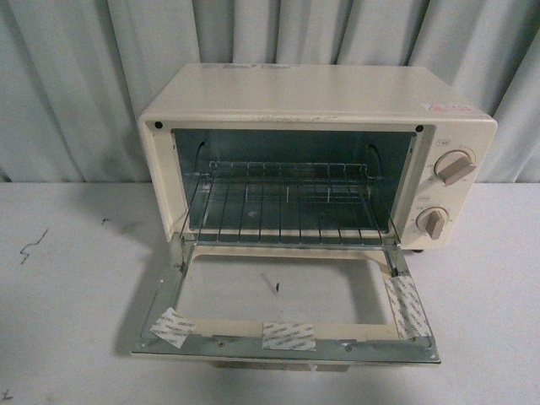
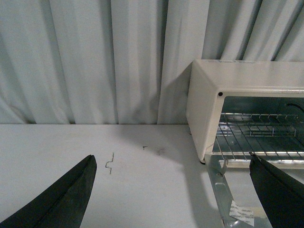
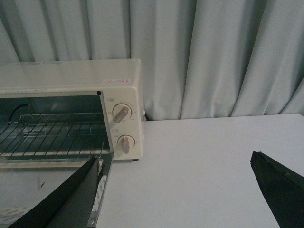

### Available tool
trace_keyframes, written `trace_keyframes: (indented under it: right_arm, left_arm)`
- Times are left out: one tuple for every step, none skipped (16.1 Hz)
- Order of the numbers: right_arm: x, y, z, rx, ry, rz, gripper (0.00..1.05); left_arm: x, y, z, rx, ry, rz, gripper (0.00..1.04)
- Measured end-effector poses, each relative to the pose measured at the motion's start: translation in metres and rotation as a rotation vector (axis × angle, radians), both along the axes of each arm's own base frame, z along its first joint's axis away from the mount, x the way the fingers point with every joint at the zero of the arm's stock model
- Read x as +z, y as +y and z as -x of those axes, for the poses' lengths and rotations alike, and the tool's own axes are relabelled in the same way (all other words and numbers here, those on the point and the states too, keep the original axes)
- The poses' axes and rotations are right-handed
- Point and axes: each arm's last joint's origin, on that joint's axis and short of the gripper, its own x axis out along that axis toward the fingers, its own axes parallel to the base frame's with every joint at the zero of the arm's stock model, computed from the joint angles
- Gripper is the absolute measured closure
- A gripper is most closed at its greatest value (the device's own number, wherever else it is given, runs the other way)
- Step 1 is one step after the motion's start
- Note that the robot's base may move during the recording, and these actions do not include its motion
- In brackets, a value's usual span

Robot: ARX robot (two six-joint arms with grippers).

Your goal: Open oven

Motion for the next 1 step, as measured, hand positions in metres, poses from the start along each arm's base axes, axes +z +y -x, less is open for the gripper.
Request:
trace_keyframes:
  right_arm:
    - [0.0,0.0,0.0,0.0,0.0,0.0,0.06]
  left_arm:
    - [0.0,0.0,0.0,0.0,0.0,0.0,0.07]
